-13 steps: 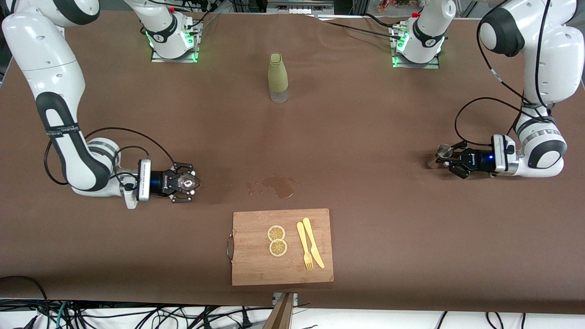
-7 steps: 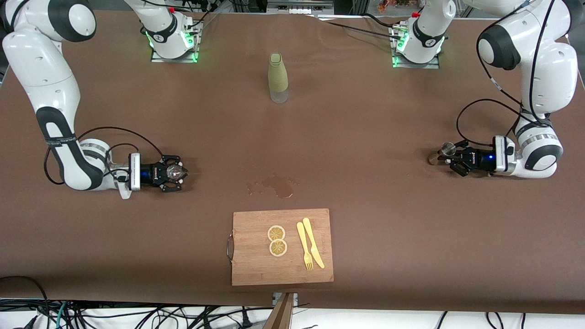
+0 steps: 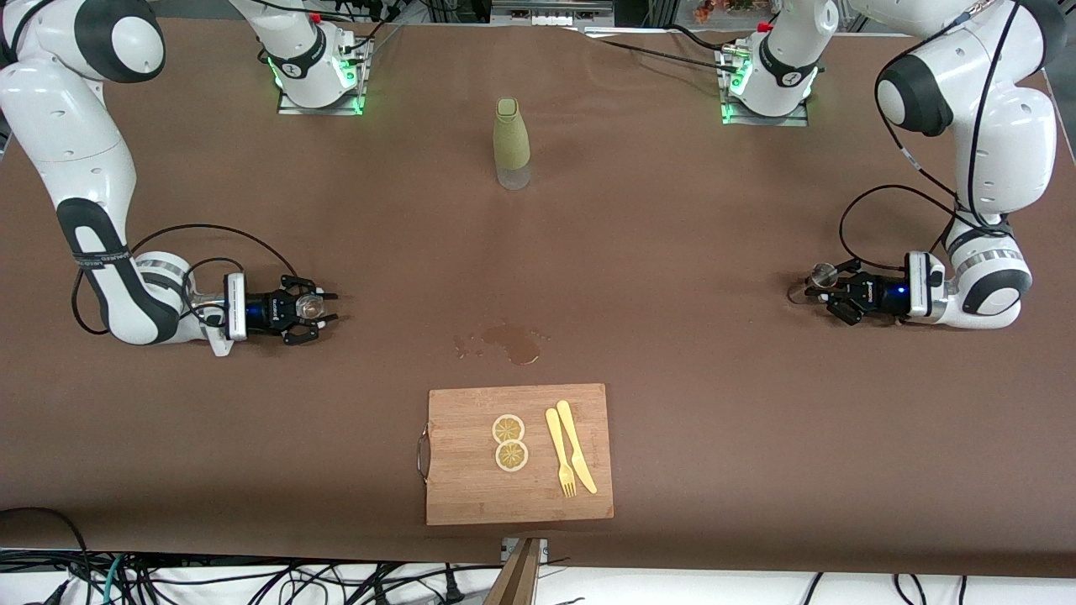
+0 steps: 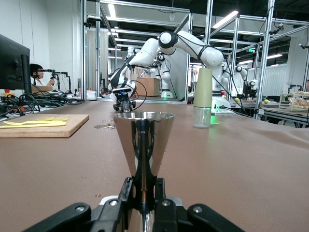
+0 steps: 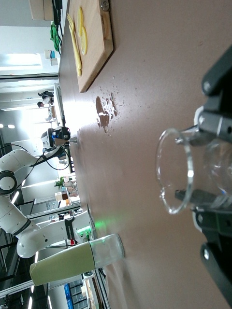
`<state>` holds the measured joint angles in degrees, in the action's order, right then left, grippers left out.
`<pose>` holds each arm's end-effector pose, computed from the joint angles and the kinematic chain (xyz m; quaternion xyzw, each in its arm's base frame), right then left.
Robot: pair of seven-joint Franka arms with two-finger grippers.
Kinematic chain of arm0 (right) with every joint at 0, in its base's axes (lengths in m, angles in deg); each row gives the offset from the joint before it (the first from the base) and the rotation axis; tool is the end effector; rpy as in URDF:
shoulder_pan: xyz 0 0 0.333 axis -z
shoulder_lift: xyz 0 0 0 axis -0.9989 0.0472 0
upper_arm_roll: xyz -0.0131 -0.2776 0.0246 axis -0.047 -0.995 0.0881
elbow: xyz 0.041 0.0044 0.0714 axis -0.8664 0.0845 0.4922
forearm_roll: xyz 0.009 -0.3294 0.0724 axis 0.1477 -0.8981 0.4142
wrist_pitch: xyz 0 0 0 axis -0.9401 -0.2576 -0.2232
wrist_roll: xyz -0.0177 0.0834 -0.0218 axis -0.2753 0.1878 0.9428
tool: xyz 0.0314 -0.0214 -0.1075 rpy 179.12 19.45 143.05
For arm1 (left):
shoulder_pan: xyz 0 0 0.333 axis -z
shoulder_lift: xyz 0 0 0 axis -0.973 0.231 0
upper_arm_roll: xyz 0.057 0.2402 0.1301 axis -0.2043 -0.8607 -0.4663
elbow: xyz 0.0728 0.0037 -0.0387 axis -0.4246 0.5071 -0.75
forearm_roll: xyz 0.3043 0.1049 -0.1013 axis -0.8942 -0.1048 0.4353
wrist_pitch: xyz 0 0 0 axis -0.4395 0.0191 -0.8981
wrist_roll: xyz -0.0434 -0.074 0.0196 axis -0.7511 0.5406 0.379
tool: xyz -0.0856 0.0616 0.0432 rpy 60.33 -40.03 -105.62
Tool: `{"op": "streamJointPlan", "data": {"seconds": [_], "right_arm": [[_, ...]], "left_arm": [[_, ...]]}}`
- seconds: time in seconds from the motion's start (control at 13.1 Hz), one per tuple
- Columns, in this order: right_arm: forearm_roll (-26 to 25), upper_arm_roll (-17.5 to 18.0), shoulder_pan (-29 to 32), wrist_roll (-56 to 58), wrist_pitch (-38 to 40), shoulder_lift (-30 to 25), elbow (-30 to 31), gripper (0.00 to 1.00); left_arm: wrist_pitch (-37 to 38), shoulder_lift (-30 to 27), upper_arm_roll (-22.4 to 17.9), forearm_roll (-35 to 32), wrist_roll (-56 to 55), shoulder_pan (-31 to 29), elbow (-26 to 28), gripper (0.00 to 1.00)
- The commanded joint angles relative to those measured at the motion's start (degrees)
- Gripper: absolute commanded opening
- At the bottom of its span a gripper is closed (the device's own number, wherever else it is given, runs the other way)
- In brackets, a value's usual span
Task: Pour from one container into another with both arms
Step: 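Lower the glass cup and jigger onto the table and open both grippers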
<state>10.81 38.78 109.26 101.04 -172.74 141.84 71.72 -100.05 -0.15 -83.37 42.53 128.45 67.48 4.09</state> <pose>0.5198 -0.0249 0.0764 -0.5487 -0.5432 -0.3653 0.5200 0.4742 0.1404 0.0855 0.4941 -0.5341 0.4455 0.5217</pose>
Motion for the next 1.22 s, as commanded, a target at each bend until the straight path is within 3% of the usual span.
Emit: {"op": "streamJointPlan", "data": {"seconds": [0.0,0.31,0.38,0.46,0.76,1.15], "right_arm": [[-0.87,0.67,0.71,1.0,0.37,0.58,0.24,1.0],[-1.92,-1.52,0.88,0.83,0.45,-0.12,-0.02,1.0],[-2.27,-1.78,1.49,0.39,0.54,-0.3,-0.28,1.0],[-2.8,-1.87,2.11,-0.05,0.72,-0.73,-0.29,1.0],[-7.44,-5.73,2.64,-4.33,3.87,-5.82,-0.64,1.0],[-17.37,-7.06,2.29,-22.77,10.82,-15.21,-5.2,1.0]], "left_arm": [[0.14,1.75,-0.71,-1.07,9.61,-0.15,-1.23,0.0],[-3.11,1.75,-1.06,-1.07,9.09,-0.24,-1.14,0.02],[-3.9,1.49,-1.15,-1.07,8.74,-0.24,-1.14,0.43],[-4.26,1.14,-1.15,-1.07,7.95,-0.15,-1.31,0.99],[-6.89,-0.44,-1.15,-3.87,-2.58,0.29,-5.95,1.0],[-14.44,-7.29,-0.89,-10.99,-26.63,2.48,-8.78,1.0]]}}
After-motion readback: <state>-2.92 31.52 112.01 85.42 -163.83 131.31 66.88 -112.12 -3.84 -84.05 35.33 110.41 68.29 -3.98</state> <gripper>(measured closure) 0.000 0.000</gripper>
